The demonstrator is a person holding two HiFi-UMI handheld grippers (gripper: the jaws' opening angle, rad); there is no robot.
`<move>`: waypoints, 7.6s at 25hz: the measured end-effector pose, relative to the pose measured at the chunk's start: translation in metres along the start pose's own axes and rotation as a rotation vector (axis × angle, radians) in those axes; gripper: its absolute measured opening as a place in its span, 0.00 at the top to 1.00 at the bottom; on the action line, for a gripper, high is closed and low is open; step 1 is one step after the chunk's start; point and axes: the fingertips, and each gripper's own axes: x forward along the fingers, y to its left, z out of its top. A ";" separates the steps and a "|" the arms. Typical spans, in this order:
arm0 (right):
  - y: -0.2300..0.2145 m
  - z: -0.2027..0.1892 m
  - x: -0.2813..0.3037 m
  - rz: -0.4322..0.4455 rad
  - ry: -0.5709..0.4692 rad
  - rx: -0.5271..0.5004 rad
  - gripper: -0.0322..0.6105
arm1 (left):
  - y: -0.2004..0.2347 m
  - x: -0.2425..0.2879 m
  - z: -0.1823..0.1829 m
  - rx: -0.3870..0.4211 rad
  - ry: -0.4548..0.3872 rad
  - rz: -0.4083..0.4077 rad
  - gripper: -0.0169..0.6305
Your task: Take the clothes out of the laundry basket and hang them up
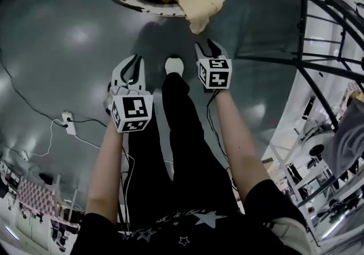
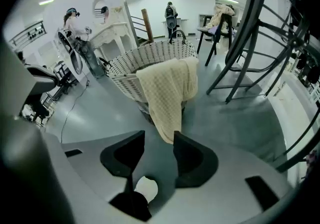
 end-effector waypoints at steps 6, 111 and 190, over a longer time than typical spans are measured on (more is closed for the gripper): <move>-0.013 -0.027 0.058 0.021 0.098 -0.066 0.55 | -0.002 0.025 -0.017 -0.032 0.033 0.011 0.92; 0.097 0.103 -0.195 0.596 -0.202 0.207 0.63 | -0.101 -0.053 0.095 0.018 -0.236 -0.357 0.84; 0.208 0.325 -0.416 -0.032 -0.491 -0.809 0.89 | 0.027 -0.239 0.143 -0.343 -0.462 -0.354 0.67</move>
